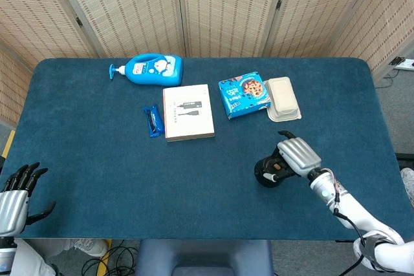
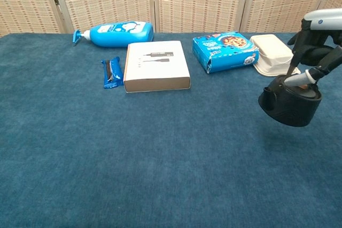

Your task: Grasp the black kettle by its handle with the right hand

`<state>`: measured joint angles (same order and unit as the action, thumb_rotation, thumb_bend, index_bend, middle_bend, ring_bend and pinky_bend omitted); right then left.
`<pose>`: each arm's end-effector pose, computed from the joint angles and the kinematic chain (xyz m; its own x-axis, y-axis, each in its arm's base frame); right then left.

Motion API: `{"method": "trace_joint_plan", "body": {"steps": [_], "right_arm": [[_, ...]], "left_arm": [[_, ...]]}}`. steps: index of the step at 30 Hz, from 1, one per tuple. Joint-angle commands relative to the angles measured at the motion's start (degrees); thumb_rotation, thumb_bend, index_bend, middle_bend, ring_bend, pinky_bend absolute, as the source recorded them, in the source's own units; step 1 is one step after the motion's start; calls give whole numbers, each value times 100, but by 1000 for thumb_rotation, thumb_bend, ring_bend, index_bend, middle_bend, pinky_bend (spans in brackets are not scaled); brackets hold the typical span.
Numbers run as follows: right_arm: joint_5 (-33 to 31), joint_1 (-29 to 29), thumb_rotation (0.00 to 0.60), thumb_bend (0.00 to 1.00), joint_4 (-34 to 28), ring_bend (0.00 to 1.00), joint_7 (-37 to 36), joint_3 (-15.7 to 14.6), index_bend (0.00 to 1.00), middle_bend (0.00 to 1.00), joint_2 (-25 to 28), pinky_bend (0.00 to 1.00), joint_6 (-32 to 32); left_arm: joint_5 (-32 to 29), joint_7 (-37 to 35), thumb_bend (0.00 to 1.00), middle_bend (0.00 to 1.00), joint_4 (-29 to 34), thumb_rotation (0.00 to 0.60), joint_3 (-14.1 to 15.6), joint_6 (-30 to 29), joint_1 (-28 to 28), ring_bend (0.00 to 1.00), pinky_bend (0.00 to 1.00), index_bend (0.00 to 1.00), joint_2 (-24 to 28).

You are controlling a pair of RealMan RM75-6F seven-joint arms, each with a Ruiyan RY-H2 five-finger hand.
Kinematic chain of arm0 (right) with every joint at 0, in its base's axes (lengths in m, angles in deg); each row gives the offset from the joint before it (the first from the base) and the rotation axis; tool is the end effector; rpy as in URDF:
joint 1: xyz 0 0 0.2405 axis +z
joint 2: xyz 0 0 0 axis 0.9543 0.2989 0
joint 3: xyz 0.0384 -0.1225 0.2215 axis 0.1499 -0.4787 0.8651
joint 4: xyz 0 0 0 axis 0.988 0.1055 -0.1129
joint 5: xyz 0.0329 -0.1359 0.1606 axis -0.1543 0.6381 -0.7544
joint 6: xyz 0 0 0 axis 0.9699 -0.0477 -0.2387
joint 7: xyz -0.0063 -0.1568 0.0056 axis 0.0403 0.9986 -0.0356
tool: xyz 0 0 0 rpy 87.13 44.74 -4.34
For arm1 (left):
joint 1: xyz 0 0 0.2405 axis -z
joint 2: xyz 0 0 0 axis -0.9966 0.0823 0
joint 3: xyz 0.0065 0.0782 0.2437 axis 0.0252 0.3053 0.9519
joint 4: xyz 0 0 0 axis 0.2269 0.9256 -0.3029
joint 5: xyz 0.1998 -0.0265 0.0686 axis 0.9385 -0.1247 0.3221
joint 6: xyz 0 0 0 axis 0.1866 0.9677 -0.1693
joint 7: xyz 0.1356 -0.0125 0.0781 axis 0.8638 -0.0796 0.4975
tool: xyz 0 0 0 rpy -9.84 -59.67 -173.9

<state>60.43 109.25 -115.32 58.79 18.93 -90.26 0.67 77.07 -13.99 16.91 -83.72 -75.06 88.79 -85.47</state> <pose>-0.1831 -0.3173 0.0864 0.3522 -0.4123 0.8402 -0.9186 -0.3242 0.2260 -0.3202 0.1850 0.1427 0.4253 0.0014 0.9051 0.9048 0.0230 -0.4252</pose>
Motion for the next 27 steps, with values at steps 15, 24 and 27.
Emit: {"method": "trace_joint_plan", "body": {"steps": [15, 24, 27], "right_arm": [[118, -46, 450, 419, 66, 955, 41, 33, 1000, 967, -114, 241, 131], [119, 79, 458, 473, 132, 958, 231, 116, 1000, 971, -192, 393, 84], [90, 155, 459, 483, 136, 958, 387, 145, 1000, 971, -184, 409, 36]], "left_arm": [[-11, 23, 256, 125, -8, 600, 1, 7, 9, 99, 169, 208, -13], [-11, 37, 256, 125, 2, 600, 0, 8, 15, 99, 169, 209, -11], [-21, 30, 256, 125, -1, 600, 2, 12, 12, 99, 169, 209, -6]]}}
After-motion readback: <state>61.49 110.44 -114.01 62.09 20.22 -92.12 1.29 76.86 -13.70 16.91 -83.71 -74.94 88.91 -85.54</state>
